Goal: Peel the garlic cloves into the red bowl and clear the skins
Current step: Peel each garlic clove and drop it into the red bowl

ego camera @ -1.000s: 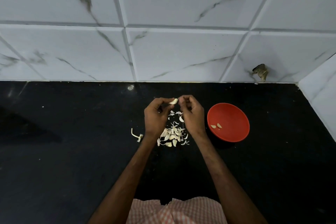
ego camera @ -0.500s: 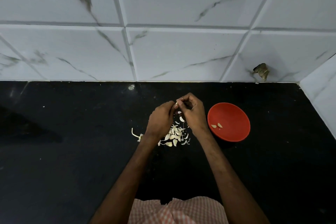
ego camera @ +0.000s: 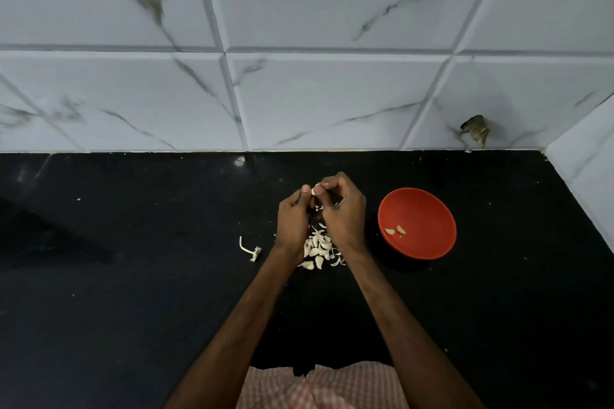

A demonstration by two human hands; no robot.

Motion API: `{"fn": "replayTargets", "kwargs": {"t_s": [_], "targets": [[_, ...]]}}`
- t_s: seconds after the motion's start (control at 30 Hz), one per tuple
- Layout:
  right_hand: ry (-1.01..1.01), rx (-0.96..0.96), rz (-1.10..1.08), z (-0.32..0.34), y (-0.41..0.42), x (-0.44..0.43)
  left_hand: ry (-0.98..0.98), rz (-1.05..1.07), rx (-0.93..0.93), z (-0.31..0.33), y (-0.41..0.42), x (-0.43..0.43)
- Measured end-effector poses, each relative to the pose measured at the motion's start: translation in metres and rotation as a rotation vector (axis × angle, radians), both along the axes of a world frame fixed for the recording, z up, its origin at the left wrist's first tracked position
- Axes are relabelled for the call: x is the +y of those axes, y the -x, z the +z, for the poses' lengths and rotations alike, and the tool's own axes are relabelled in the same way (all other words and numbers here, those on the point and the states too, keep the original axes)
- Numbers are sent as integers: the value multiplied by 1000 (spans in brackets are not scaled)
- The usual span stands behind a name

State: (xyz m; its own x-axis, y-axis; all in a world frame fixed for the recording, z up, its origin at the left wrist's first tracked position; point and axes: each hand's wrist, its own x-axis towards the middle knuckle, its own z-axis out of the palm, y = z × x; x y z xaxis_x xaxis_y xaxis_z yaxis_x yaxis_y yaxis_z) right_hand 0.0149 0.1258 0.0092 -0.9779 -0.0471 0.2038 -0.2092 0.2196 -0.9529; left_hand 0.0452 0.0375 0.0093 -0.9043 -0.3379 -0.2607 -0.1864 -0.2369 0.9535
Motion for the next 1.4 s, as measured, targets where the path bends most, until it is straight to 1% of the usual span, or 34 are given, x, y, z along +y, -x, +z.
{"fn": "replayTargets", "kwargs": {"t_s": [0.03, 0.1, 0.2, 0.27, 0.33, 0.43, 0.5, 0.53, 0.6, 0.67, 0.7, 0.73, 0.77, 0.9, 0.97, 1.13, 1.27, 1.4], "targets": [[-45, -22, 53, 1, 3, 3, 114, -17, 25, -2, 0, -5], [-210, -32, 175, 1, 9, 10, 308, -92, 46, -5, 1, -15], [-491, 55, 279, 2, 11, 14, 343, -155, 50, -4, 0, -20], [-678, 134, 264, 0, 8, 13, 365, -159, 36, -6, 0, -20], [-758, 182, 207, -3, 5, 13, 342, -198, 26, -6, -1, -20], [-732, 122, 174, 0, 5, 11, 241, -278, 22, 1, 0, -21], [-646, 7, 160, 1, 3, 7, 272, -274, 40, 4, 1, -20], [-554, -87, 142, 2, 3, 5, 336, -263, 59, 4, 1, -19], [-352, -317, 112, 2, 3, 3, 535, -281, 84, 0, 1, -19], [-252, -504, 120, 2, 7, 4, 751, -326, 79, -5, -2, -22], [-200, -559, 121, 2, 8, 4, 814, -345, 75, -6, -3, -24], [-155, -567, 117, 2, 7, 4, 838, -356, 72, -7, -3, -27], [-135, -534, 116, 3, 7, 4, 834, -357, 69, -8, -2, -31], [-278, -291, 174, 3, 5, 6, 746, -292, 44, -15, 0, -37], [-264, -231, 162, 2, 8, 9, 732, -250, 35, -17, -1, -37], [-146, -195, 109, -4, 8, 16, 628, -174, 101, -19, -1, -36], [-9, -178, 127, -3, 9, 15, 567, -117, 158, -14, 0, -33], [59, -148, 118, -4, 5, 13, 498, -59, 214, -9, 0, -33]]}}
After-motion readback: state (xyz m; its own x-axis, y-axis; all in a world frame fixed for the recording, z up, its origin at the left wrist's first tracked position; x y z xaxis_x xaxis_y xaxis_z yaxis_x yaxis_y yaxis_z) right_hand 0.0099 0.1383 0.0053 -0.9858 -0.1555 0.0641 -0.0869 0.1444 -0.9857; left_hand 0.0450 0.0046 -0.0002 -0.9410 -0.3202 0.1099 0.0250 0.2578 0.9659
